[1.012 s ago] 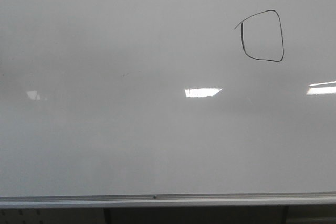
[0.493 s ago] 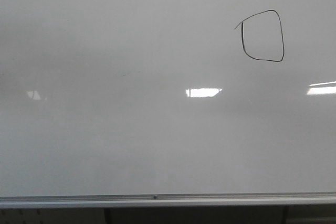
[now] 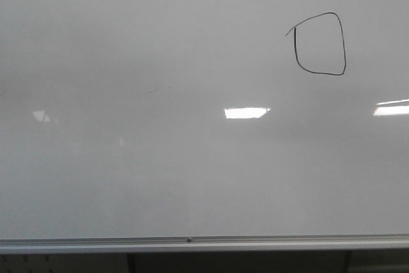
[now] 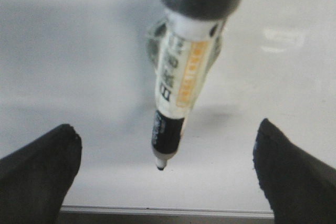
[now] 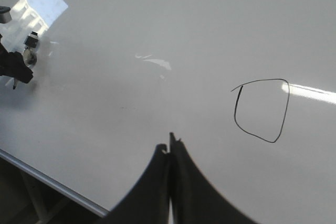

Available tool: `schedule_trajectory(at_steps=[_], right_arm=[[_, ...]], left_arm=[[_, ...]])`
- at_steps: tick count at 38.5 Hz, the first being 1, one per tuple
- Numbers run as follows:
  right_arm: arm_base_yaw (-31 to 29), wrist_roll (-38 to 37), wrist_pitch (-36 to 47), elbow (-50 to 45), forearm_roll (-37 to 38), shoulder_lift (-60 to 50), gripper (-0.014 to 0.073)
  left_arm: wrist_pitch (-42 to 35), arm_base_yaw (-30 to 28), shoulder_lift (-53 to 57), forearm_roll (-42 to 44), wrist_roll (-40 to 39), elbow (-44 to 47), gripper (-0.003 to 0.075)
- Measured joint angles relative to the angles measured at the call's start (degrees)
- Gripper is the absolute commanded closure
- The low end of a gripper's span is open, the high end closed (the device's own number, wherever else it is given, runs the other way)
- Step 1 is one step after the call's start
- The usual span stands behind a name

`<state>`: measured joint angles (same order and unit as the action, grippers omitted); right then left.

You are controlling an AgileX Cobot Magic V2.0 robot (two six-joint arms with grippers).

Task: Write number 0 on whiteboard

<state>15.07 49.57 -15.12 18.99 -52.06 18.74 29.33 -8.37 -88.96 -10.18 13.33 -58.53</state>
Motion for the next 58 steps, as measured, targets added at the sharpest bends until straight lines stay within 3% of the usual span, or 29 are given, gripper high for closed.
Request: schedule_trajectory(at_steps=[9,12,20,24,43,50,58], right_arm=[[0.0,0.0,0.0,0.0,0.0,0.0,0.0662],[0.0,0.0,0.0,0.0,0.0,0.0,0.0662],[0.0,0.0,0.0,0.0,0.0,0.0,0.0662],[0.0,0.0,0.0,0.0,0.0,0.0,0.0662],[0.0,0.0,0.0,0.0,0.0,0.0,0.0662],[0.0,0.0,0.0,0.0,0.0,0.0,0.0662],[0.0,0.0,0.0,0.0,0.0,0.0,0.0662]], left_arm=[[2.7,0.0,11.76,0.09,0.0,0.0,0.0112],[3.09,0.0,16.18,0.09,0.0,0.0,0.02],[4.63,0.0,23.89,-2.5,0.0,0.11,0.0597],[5.0,0.0,27.34,-3.56,0.0,0.95,0.0738],[6.38,0.0,52.48,-9.9,0.74,14.83,0.074],[6.42,0.0,61.24,-10.11,0.83,15.69,0.074],[6.42,0.0,63.21,-10.11,0.83,15.69,0.074]])
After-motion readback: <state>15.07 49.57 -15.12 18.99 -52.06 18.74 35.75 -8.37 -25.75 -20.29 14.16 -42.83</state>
